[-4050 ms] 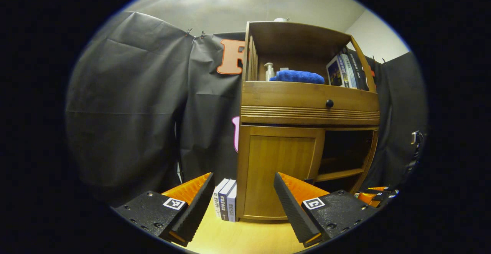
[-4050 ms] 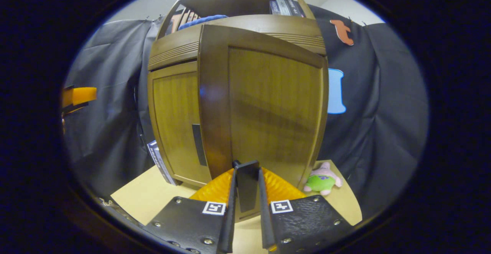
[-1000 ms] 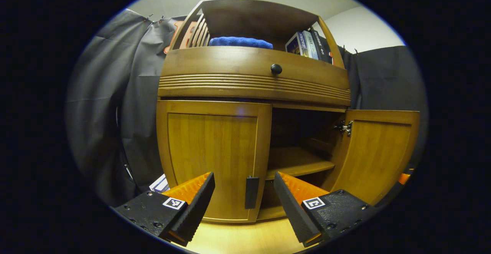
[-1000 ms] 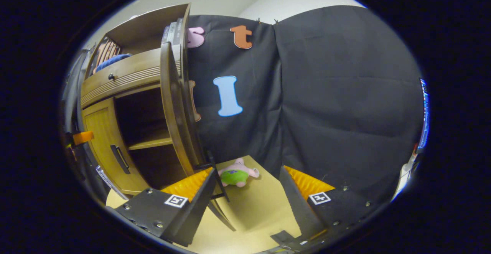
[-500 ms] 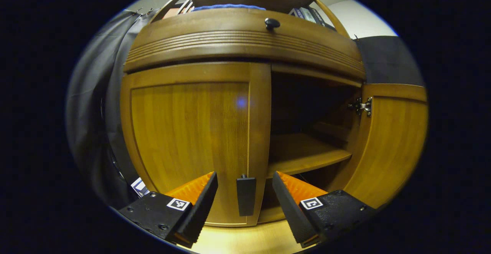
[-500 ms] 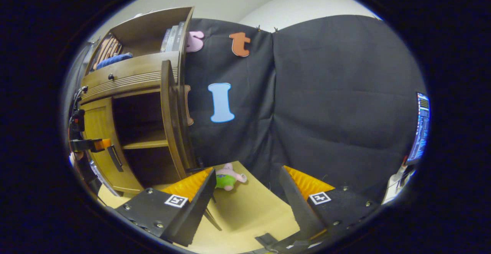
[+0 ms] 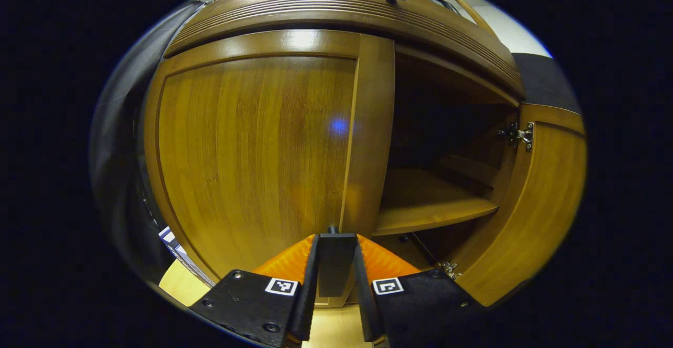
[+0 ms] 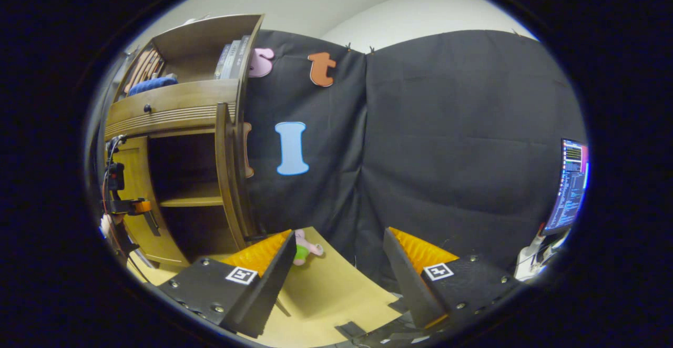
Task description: Open the right door of the double-door shoe cabinet with the right hand, and open the left door with the left hand.
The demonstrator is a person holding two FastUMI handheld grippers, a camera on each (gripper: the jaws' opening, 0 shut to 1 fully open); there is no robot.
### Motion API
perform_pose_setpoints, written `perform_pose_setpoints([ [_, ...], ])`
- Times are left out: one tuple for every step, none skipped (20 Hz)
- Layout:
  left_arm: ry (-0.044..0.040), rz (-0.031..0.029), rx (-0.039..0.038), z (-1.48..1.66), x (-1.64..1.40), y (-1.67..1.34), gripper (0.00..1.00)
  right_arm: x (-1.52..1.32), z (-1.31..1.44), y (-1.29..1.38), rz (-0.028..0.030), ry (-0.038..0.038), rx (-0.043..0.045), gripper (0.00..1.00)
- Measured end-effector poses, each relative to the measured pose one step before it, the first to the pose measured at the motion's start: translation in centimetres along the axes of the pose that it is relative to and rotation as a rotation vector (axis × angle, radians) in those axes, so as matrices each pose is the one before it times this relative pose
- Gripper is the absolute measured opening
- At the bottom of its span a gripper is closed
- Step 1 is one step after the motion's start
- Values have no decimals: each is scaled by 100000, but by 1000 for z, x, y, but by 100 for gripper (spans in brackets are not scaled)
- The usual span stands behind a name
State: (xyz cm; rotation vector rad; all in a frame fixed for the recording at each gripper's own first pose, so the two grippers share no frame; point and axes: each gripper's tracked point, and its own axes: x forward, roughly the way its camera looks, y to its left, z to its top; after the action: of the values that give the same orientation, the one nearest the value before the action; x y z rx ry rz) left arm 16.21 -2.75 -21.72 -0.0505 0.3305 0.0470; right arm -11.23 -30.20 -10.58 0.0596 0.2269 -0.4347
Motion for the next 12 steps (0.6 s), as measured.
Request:
perform_pose_setpoints([
  [602, -225, 485, -120, -185, 49, 36, 4, -50, 77, 437, 86, 253, 99],
  [-243, -376, -327, -3, -167, -77, 35, 104, 133, 89, 474, -44, 297, 99],
  [325, -583, -642, -44, -244, 13, 33, 15, 94, 251, 621, -55, 223, 99],
  [-267, -561, -360, -73, -347, 7, 33, 242, 10, 240, 410, -232, 131, 99],
  [-234, -408, 0, 44, -324, 15, 34, 46, 28, 290, 767, -187, 131, 99],
  [156, -226, 316, -132, -344, 5, 34, 207, 14, 361, 864, 41, 144, 99],
  [-161, -120, 193, -25, -420, 13, 34, 80, -46, 335, 994, 266, 19, 99],
  [16, -121, -33, -84, -417, -18, 34, 122, -126, 370, 1025, 69, -136, 99],
  [-69, -150, -242, -73, -472, -37, 34, -96, -112, 338, 1001, 124, -305, 99],
  [-23, -111, -218, -70, -393, 128, 34, -159, -261, 211, 950, 166, -262, 99],
  [167, -10, -266, -88, -455, 20, 34, -184, -29, 245, 957, 12, -256, 99],
  [12, 26, -317, -68, -429, 65, 34, -285, -131, 177, 936, -19, -209, 99],
])
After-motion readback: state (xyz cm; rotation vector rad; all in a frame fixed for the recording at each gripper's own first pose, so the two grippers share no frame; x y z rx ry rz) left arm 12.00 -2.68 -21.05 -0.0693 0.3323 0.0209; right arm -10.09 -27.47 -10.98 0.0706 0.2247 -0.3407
